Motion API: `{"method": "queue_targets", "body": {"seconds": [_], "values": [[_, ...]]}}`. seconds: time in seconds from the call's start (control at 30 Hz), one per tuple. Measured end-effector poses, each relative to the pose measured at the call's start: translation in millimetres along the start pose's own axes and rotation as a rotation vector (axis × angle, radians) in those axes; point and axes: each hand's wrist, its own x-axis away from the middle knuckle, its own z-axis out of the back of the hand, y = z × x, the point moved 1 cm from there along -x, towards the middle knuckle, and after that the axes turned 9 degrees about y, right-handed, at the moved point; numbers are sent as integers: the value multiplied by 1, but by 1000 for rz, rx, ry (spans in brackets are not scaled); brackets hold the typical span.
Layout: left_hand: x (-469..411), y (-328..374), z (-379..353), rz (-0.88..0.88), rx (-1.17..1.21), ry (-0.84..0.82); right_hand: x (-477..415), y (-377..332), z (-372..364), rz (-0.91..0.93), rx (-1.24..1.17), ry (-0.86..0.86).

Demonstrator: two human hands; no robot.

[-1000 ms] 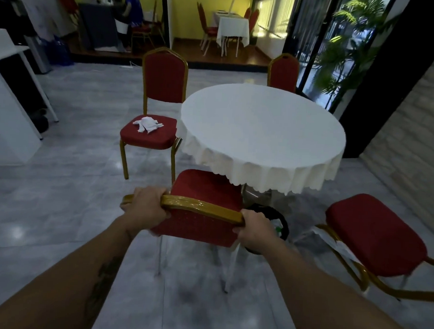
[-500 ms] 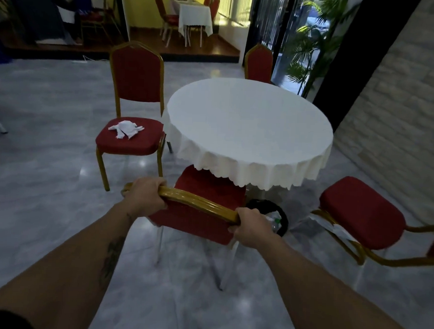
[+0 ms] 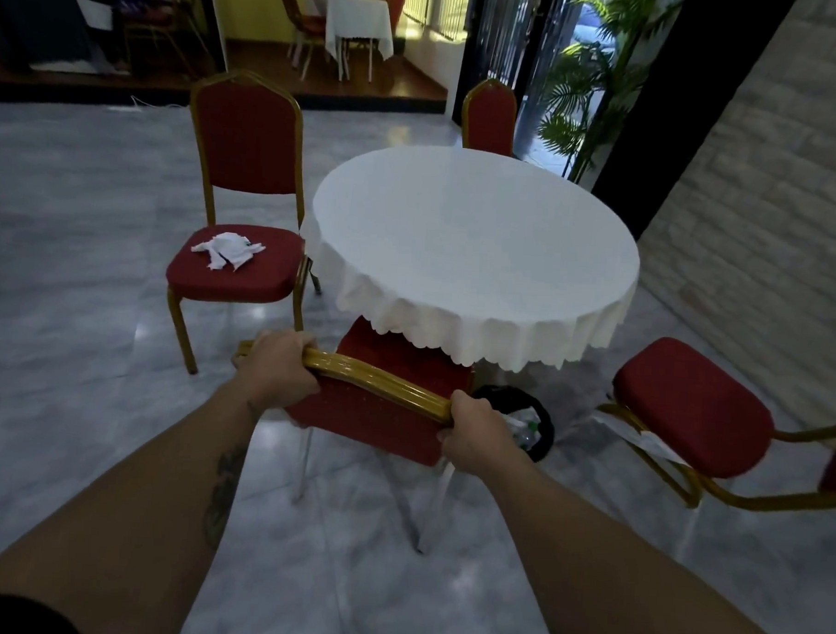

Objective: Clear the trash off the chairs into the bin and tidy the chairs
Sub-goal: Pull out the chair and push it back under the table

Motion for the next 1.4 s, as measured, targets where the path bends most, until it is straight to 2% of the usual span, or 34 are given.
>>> {"method": "queue_targets", "body": {"seconds": [0.13, 0.37, 0.53, 0.63, 0.73, 0.87, 1.1, 1.4], "values": [[-9, -11, 8, 14, -6, -24, -7, -14, -4, -4, -11, -15], [-6, -10, 8, -7, -88, 56, -9, -13, -13, -2, -66, 11], [3, -1, 13, -168, -128, 62, -10, -10, -12, -8, -86, -12], [9, 7, 22, -236, -90, 17, -10, -6, -5, 20, -84, -73], [12, 20, 29, -275, -56, -60, -7, 2, 2, 1, -195, -97], [15, 56, 26, -363, 39, -154, 3, 29, 19, -16, -305, -50], [20, 162, -4, -387, 186, -136, 23, 134, 89, -96, -338, 77], [46, 423, -82, -492, 344, -148, 81, 366, 219, -194, -316, 270]]}}
